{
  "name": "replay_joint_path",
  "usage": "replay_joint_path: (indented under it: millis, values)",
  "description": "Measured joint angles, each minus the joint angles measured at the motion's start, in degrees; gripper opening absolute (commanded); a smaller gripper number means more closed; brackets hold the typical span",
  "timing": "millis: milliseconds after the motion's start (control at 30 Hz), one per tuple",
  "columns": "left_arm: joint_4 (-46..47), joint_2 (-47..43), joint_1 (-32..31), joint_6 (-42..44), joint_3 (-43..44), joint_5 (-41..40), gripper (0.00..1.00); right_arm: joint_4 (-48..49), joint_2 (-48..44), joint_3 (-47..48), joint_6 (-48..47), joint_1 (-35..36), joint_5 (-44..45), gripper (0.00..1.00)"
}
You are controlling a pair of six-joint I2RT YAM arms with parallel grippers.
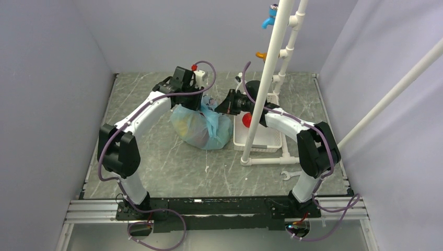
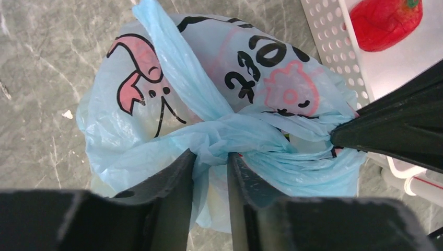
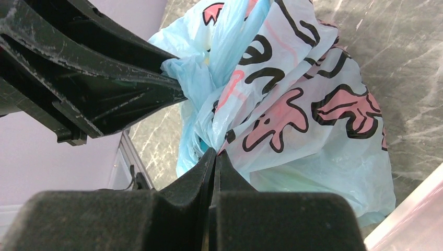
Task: Take the fake fruits out of the plastic bag
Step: Untie the plastic bag at the center of the board.
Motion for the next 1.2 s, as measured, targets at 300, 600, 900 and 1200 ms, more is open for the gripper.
replay_joint_path:
  millis: [300,600,900,1200]
  values:
    - [0.3,-0.6,0.0,-0.2,-0.2,-5.2,0.15,-0.3,-1.1,-0.6,-0.1,0.0,0.5,0.0]
    - [1.6,-5.4,1.2,-3.3,-2.3,-11.2,0.06,-3.3,-2.3,-0.6,-1.6,0.2,3.2,0.0]
    - [7.5,-12.4,5.4,-10.1,-10.1,-6.3,0.0,-3.7,-4.9,-1.6,-1.0,-1.6,2.4,0.47]
    - [12.5,-13.9,7.5,-13.4,-12.8,4.7,0.0,-11.1,-5.4,2.7,-6.1,-1.6,-1.1,0.7]
